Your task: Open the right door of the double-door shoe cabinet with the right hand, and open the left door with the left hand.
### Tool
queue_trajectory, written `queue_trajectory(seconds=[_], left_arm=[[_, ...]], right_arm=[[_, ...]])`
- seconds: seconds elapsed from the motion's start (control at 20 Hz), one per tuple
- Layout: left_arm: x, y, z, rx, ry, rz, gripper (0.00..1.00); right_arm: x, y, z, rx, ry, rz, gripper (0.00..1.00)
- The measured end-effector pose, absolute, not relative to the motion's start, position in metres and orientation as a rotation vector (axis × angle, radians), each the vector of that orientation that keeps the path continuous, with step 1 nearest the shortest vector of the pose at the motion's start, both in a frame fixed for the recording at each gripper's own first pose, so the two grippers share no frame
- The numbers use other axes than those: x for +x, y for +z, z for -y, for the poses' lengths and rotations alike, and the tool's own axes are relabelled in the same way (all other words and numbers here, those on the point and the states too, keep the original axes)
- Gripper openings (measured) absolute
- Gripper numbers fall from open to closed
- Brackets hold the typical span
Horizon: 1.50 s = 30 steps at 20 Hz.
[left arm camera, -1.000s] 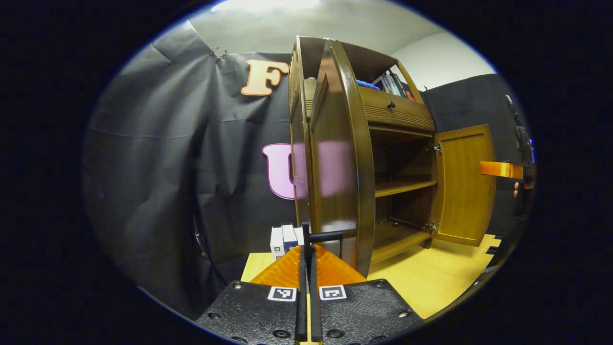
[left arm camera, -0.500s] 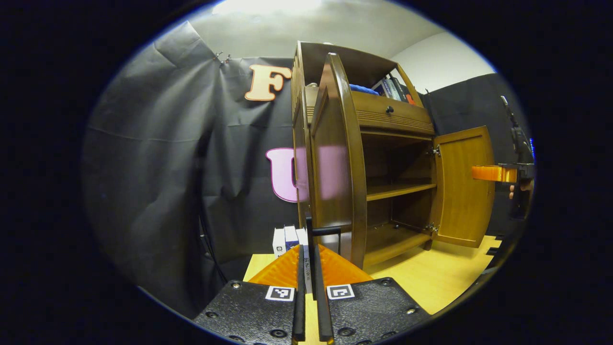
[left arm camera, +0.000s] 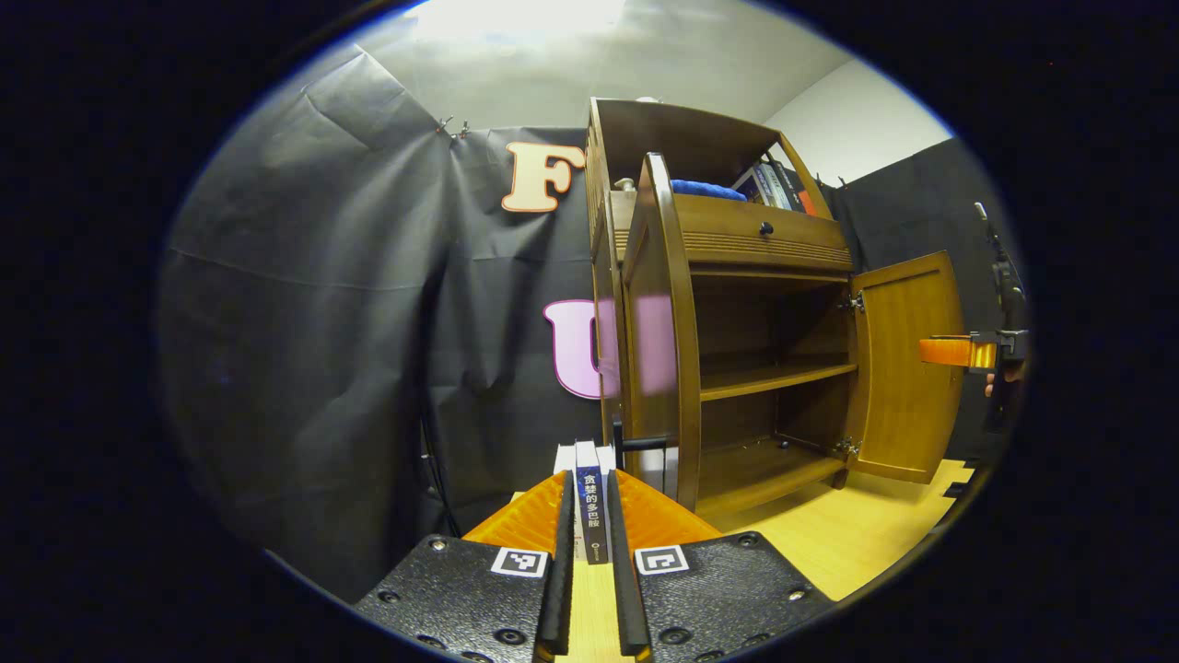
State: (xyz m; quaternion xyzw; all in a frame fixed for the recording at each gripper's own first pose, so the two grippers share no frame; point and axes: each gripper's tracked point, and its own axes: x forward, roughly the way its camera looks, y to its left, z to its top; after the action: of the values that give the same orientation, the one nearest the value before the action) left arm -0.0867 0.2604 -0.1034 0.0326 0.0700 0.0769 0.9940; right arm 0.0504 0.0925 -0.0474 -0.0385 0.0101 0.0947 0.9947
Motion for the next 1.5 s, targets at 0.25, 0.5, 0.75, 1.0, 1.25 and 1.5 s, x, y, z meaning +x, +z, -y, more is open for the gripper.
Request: queue_trajectory(seconds=[0.25,0.5,0.75,1.0,1.25,1.5], left_arm=[[-0.095,-0.097,-0.249,0.061,0.154,-0.125,0.31],[-0.103,-0.079,-0.231,0.044,0.146,-0.081,0.41],[-0.102,-0.059,-0.202,0.024,0.121,-0.02,0.59],[-0.091,-0.051,-0.166,0.03,0.081,-0.013,0.81],[-0.074,-0.039,-0.147,0.036,0.098,0.009,0.99],[-0.052,-0.029,-0.128,0.05,0.102,0.014,0.99]], right_arm=[[0.043,-0.045,-0.075,-0.094,0.167,-0.016,0.95],[0.033,-0.032,-0.056,-0.094,0.146,0.002,0.95],[0.028,-0.024,-0.042,-0.072,0.13,0.015,0.95],[0.018,-0.009,-0.038,-0.06,0.13,0.055,0.95],[0.012,0.002,-0.034,-0.052,0.127,0.067,0.98],[0.012,0.015,-0.033,-0.047,0.13,0.089,0.98]])
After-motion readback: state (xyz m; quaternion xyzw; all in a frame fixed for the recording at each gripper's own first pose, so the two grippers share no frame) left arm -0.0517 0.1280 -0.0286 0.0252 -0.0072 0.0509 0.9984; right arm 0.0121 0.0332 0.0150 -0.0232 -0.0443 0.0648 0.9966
